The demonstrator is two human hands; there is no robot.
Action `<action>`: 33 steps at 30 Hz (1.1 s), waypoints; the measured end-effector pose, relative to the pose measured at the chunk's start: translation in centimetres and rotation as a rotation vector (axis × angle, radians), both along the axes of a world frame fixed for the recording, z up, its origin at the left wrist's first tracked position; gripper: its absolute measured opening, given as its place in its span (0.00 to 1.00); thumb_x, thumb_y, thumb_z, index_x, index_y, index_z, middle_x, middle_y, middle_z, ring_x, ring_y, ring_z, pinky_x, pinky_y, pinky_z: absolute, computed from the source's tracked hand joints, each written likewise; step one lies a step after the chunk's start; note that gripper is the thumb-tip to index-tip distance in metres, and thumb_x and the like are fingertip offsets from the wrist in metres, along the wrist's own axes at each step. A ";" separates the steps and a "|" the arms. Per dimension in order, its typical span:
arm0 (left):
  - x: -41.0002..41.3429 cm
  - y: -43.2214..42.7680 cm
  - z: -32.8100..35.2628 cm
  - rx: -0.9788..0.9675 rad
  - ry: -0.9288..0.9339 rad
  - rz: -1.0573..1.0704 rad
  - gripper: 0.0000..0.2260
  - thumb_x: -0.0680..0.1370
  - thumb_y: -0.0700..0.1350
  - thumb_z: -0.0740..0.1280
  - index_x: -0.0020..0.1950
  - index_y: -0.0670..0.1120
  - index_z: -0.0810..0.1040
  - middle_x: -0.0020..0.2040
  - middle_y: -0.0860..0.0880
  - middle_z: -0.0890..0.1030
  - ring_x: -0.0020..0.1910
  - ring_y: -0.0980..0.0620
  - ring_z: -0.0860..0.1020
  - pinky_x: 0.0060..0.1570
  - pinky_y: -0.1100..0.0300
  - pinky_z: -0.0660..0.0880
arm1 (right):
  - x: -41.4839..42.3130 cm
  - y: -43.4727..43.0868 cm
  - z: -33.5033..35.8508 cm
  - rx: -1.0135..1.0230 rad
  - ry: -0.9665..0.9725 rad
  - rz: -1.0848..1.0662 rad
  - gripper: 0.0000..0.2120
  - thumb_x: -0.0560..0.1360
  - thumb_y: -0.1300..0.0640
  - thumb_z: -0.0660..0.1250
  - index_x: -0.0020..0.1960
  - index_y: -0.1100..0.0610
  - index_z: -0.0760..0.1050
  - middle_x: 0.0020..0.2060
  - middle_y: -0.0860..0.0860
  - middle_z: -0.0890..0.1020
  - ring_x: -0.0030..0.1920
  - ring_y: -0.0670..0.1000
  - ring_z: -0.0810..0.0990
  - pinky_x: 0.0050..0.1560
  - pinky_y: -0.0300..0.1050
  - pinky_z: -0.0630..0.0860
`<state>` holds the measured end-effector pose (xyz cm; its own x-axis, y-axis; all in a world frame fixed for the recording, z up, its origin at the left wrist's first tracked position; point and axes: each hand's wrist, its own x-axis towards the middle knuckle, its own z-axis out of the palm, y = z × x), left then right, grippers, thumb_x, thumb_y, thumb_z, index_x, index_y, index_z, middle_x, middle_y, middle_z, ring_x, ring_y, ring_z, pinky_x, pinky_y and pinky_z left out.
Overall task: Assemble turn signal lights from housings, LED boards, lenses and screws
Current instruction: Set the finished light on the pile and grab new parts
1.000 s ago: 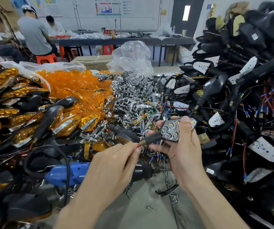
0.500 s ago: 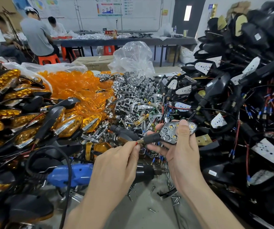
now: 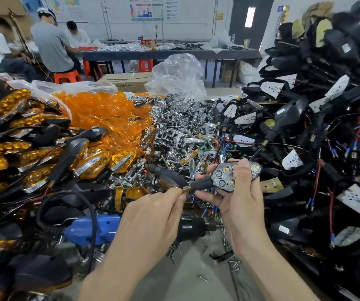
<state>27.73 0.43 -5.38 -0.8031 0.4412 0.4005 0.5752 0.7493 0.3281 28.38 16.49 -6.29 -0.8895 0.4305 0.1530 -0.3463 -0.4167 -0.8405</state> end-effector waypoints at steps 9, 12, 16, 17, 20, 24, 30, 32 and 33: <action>-0.2 0.1 -0.3 0.011 -0.036 0.008 0.15 0.83 0.54 0.52 0.44 0.51 0.73 0.31 0.56 0.71 0.31 0.54 0.72 0.31 0.56 0.69 | 0.0 -0.1 -0.6 -0.004 -0.034 -0.011 0.17 0.80 0.40 0.58 0.52 0.53 0.75 0.43 0.54 0.85 0.48 0.62 0.87 0.36 0.47 0.83; -0.1 0.3 -0.4 0.016 -0.037 0.017 0.14 0.83 0.54 0.54 0.44 0.50 0.73 0.30 0.57 0.70 0.31 0.55 0.71 0.31 0.57 0.66 | -0.1 -0.2 -0.8 -0.010 -0.030 -0.015 0.20 0.76 0.38 0.60 0.55 0.54 0.74 0.43 0.54 0.86 0.48 0.61 0.87 0.37 0.49 0.84; -0.1 0.3 -0.2 0.042 -0.045 0.017 0.14 0.83 0.52 0.53 0.56 0.55 0.78 0.36 0.60 0.73 0.38 0.58 0.73 0.36 0.61 0.68 | -0.3 0.4 -0.6 -0.036 -0.019 0.051 0.20 0.80 0.42 0.59 0.56 0.58 0.74 0.46 0.56 0.87 0.48 0.61 0.88 0.34 0.46 0.83; 0.1 0.4 0.1 0.081 -0.042 0.011 0.16 0.83 0.50 0.53 0.64 0.55 0.77 0.40 0.62 0.74 0.42 0.61 0.73 0.40 0.65 0.69 | -0.2 0.4 -0.5 -0.031 -0.020 0.073 0.20 0.80 0.42 0.59 0.56 0.59 0.74 0.48 0.56 0.87 0.50 0.60 0.87 0.34 0.46 0.83; 0.4 0.6 0.6 0.240 -0.065 -0.027 0.21 0.82 0.54 0.53 0.74 0.55 0.69 0.55 0.66 0.75 0.58 0.64 0.73 0.57 0.63 0.73 | -0.1 0.2 -0.6 0.022 -0.029 0.132 0.21 0.80 0.41 0.61 0.57 0.58 0.78 0.56 0.54 0.86 0.55 0.56 0.86 0.37 0.46 0.83; 0.5 1.0 0.4 0.419 -0.192 -0.122 0.17 0.83 0.60 0.53 0.70 0.63 0.71 0.51 0.69 0.79 0.51 0.68 0.77 0.51 0.66 0.75 | 0.1 -0.1 -0.8 0.185 -0.057 0.184 0.15 0.80 0.40 0.60 0.51 0.44 0.84 0.61 0.46 0.84 0.58 0.50 0.84 0.49 0.50 0.82; 1.1 2.2 0.5 0.559 -0.451 -0.208 0.15 0.84 0.55 0.58 0.71 0.66 0.69 0.55 0.59 0.82 0.55 0.60 0.79 0.57 0.60 0.74 | 0.6 -1.0 -0.9 0.346 -0.040 0.157 0.18 0.78 0.39 0.60 0.53 0.48 0.84 0.59 0.45 0.85 0.62 0.44 0.81 0.62 0.50 0.72; 1.2 2.3 0.6 0.585 -0.463 -0.194 0.16 0.83 0.54 0.58 0.71 0.61 0.72 0.58 0.59 0.82 0.57 0.62 0.78 0.60 0.57 0.74 | 0.6 -1.0 -0.7 0.349 -0.048 0.156 0.16 0.78 0.39 0.61 0.48 0.47 0.83 0.56 0.47 0.86 0.60 0.45 0.82 0.61 0.51 0.73; 1.2 2.4 0.6 0.594 -0.464 -0.184 0.15 0.83 0.54 0.58 0.69 0.61 0.73 0.57 0.57 0.82 0.56 0.58 0.79 0.59 0.53 0.75 | 0.7 -1.0 -0.7 0.361 -0.052 0.155 0.15 0.78 0.39 0.61 0.47 0.46 0.83 0.55 0.47 0.86 0.60 0.46 0.82 0.63 0.53 0.72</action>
<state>28.97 2.83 -4.77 -0.8812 0.4001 0.2517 0.3785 0.2783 0.8828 29.05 15.46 -6.94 -0.9503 0.2173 0.2229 -0.2555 -0.1355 -0.9573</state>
